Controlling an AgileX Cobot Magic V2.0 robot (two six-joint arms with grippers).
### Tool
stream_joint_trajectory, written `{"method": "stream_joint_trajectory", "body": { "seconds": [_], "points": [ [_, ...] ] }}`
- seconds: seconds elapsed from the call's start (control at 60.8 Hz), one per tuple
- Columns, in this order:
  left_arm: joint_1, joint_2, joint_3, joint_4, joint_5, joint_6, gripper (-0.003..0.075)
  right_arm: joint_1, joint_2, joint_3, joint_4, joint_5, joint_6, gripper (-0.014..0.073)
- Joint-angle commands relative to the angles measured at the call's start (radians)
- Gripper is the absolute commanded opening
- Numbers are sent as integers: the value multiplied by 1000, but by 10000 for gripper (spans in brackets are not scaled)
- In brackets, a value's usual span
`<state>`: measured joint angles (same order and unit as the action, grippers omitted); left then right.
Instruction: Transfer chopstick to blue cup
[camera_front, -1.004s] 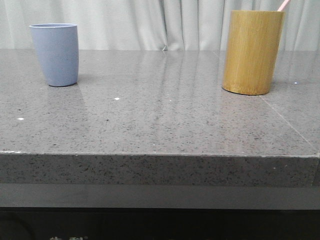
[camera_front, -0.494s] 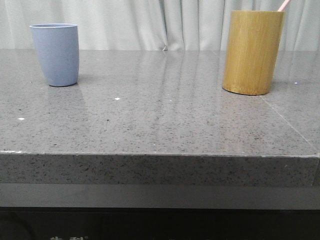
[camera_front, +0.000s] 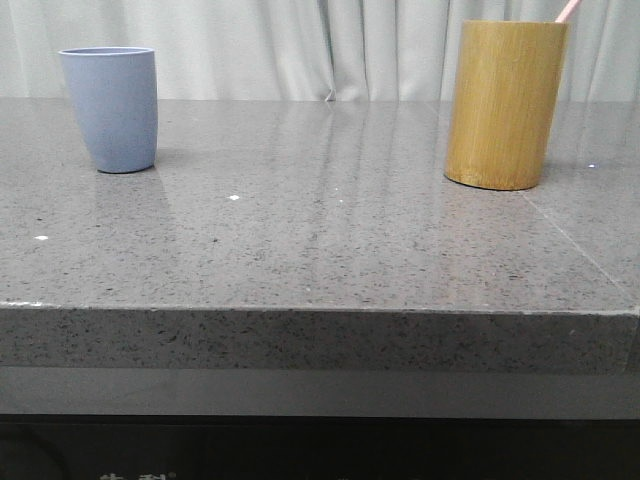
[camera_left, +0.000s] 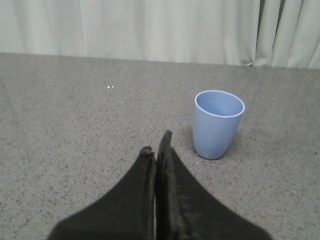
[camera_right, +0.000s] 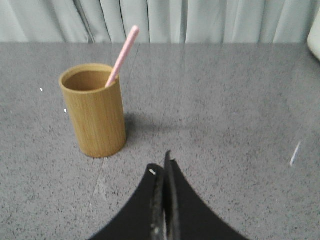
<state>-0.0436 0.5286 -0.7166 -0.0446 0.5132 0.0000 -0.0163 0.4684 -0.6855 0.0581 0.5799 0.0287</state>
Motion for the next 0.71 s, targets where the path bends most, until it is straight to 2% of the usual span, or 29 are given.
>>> {"method": "stream_joint_trajectory", "body": {
  "seconds": [0.0,0.214,0.28,0.329,0.395,0.461,0.543,0.626,0.691],
  "points": [
    [0,45,-24,-5,-71,-7,-19,-5,47,-34,-7,-60,-3,-68],
    [0,124,-22,-5,-70,-7,-18,-5,106,-34,-8,-23,-13,-62],
    [0,140,-22,-5,-77,0,-17,-5,117,-34,-8,-4,-29,-13],
    [0,148,-22,-5,-86,9,1,-5,124,-34,-8,8,-34,70],
    [0,158,-22,-5,-90,9,64,-5,125,-34,-8,13,-38,221],
    [0,165,-22,-5,-94,9,173,-5,125,-34,-8,13,-39,369],
    [0,173,-22,-5,-103,9,358,-5,125,-34,-8,12,-39,528],
    [0,188,-37,-5,-96,9,449,-5,125,-34,-7,12,-39,562],
    [0,206,-61,-5,-78,9,452,-5,125,-34,-7,12,-39,561]
  ]
}}
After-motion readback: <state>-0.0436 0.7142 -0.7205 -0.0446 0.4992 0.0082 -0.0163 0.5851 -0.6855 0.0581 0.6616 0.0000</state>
